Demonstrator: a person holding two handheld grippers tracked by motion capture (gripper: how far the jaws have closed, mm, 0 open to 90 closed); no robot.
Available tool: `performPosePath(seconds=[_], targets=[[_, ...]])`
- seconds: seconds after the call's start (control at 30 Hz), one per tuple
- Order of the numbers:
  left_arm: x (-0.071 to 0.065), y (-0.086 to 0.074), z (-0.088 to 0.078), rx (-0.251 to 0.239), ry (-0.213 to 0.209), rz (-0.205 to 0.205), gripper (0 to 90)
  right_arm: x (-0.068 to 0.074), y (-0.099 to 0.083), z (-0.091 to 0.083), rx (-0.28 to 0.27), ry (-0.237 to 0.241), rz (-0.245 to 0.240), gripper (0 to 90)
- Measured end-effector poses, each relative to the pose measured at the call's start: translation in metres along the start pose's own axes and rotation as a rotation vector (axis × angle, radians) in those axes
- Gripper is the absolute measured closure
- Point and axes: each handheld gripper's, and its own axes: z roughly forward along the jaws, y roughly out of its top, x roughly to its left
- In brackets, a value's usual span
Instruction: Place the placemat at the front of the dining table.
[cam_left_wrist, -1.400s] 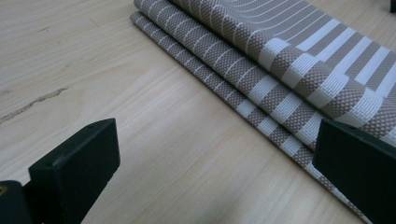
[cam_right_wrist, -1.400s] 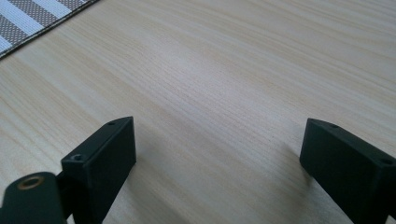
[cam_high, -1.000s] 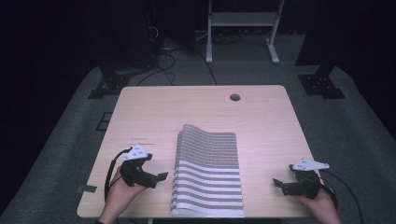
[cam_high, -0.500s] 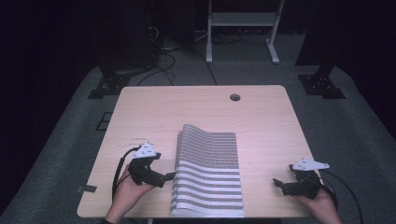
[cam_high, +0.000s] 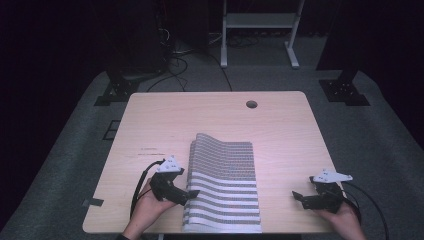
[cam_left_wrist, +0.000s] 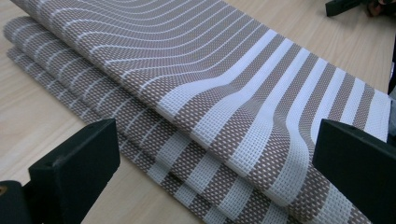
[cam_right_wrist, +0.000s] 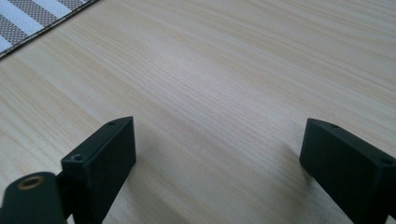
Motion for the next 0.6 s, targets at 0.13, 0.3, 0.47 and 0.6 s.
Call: performPosePath(seconds=[0.13, 0.3, 0.47, 0.6], targets=[[-0.003, -0.001, 0.005, 0.007, -0.016, 0.002, 0.0, 0.0, 0.0, 0.0, 0.0, 0.0, 0.0, 9.2], [-0.009, -0.001, 0.009, 0.013, -0.036, 0.008, 0.0, 0.0, 0.0, 0.0, 0.0, 0.0, 0.0, 9.2], [-0.015, -0.003, 0.014, 0.034, -0.046, 0.014, 0.0, 0.0, 0.0, 0.0, 0.0, 0.0, 0.0, 9.2], [-0.018, -0.005, 0.018, 0.042, -0.05, 0.017, 0.0, 0.0, 0.0, 0.0, 0.0, 0.0, 0.0, 9.2]])
